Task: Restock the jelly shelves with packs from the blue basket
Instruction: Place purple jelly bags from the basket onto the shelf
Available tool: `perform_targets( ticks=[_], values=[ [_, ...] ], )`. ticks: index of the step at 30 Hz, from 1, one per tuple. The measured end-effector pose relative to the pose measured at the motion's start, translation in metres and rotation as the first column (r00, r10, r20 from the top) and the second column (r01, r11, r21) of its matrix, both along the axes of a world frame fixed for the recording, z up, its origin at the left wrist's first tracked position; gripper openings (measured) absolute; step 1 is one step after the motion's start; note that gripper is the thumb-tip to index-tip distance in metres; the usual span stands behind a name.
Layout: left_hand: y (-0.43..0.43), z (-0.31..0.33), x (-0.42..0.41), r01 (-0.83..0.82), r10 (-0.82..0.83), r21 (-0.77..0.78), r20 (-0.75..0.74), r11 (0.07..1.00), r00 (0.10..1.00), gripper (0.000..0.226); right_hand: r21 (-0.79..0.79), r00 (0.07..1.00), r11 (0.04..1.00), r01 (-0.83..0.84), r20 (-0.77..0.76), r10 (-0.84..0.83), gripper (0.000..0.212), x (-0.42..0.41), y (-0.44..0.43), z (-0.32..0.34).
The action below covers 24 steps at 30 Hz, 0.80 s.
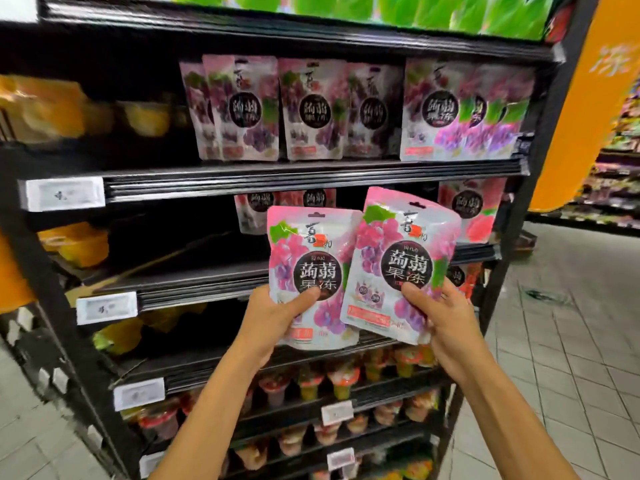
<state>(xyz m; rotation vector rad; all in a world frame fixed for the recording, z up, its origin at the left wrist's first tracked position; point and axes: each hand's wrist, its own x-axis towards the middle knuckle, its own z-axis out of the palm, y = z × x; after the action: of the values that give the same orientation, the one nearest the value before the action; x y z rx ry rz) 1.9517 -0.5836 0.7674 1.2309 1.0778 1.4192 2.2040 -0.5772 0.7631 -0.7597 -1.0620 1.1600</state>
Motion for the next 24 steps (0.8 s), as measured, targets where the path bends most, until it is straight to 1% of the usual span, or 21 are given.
perform_targets(
  ticks=[2, 4, 8, 11, 14, 18, 24],
  values=[
    [0.009, 0.011, 0.007, 0.0, -0.001, 0.02, 0.009, 1.0, 1.0, 0.041, 0.029, 0.998, 0.999, 0.044, 0.039, -0.045, 0.036, 0.009, 0.007, 0.014],
    [0.019, 0.021, 0.015, -0.009, 0.008, 0.045, 0.02, 0.999, 1.0, 0.044, 0.049, 0.994, 0.997, 0.063, 0.088, -0.067, 0.038, 0.017, 0.014, 0.027],
    [0.04, 0.035, 0.027, -0.028, 0.026, 0.093, 0.024, 0.995, 0.999, 0.042, 0.114, 0.987, 0.991, 0.074, 0.134, -0.089, 0.034, 0.033, 0.029, 0.052],
    [0.054, 0.044, 0.033, -0.025, 0.02, 0.124, 0.035, 0.992, 0.999, 0.034, 0.158, 0.986, 0.984, 0.08, 0.131, -0.101, 0.028, 0.042, 0.044, 0.069],
    [0.068, 0.051, 0.039, -0.023, 0.017, 0.15, 0.038, 0.988, 0.999, 0.032, 0.196, 0.986, 0.977, 0.085, 0.127, -0.111, 0.031, 0.052, 0.063, 0.087],
    [0.082, 0.056, 0.046, -0.042, 0.038, 0.163, 0.032, 0.986, 0.999, 0.035, 0.221, 0.984, 0.971, 0.095, 0.126, -0.125, 0.035, 0.065, 0.094, 0.112],
    [0.096, 0.063, 0.056, -0.084, 0.078, 0.194, 0.039, 0.977, 0.996, 0.024, 0.22, 0.971, 0.966, 0.132, 0.166, -0.171, 0.044, 0.07, 0.141, 0.15]
  ],
)
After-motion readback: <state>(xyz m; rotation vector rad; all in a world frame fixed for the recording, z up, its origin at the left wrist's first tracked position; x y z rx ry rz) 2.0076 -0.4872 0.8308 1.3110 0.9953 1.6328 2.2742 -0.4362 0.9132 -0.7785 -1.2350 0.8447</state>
